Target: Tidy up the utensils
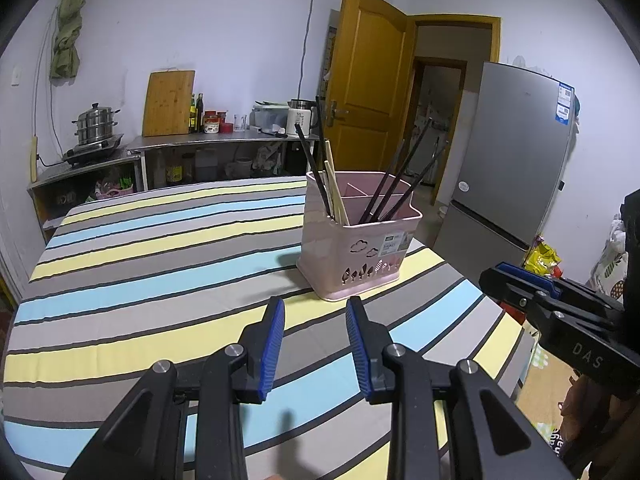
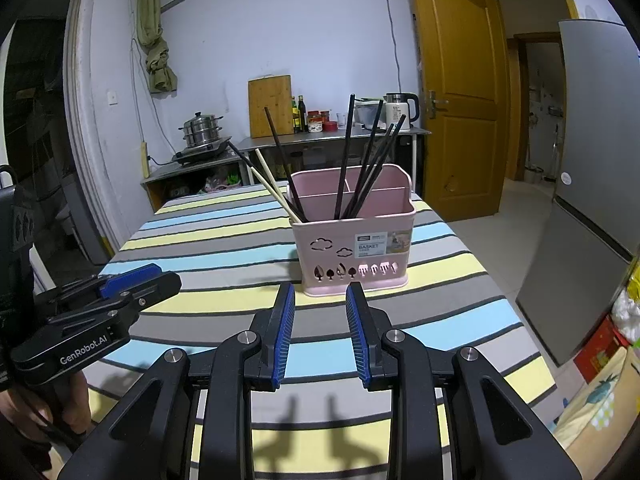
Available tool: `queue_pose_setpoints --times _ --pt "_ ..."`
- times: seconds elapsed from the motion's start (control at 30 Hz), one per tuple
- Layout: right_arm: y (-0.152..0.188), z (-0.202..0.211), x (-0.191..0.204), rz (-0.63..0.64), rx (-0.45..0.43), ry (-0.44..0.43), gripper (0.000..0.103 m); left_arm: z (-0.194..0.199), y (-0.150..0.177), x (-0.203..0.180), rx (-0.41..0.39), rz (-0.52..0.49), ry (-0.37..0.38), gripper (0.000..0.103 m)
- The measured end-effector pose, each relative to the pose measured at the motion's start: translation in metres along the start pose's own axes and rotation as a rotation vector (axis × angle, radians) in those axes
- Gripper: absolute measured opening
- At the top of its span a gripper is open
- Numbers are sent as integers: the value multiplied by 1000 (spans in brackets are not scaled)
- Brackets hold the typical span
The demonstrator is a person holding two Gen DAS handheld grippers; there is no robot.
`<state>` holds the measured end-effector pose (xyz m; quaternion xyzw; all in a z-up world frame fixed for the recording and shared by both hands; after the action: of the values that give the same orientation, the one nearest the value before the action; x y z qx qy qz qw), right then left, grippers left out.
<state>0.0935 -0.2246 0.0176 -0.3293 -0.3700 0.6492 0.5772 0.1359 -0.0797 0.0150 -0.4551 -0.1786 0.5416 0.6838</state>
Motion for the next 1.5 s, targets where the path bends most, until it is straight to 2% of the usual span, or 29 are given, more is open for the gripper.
queue_pose_setpoints --times 1.5 --pt "-1 -5 4 1 10 4 28 -1 0 1 -1 -11 -8 31"
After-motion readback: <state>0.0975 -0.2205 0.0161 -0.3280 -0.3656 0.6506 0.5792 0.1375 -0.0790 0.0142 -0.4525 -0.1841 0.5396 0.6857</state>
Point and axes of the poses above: each gripper's, at about its wrist camera, not at the fingertips, and z roughly against the way its jaws point, x to its left, y to its underside, the point moved 6 cm from there along -z, roughly the way its jaws point, and after that the axes turned 7 degrees about z, right-handed, at the moved point
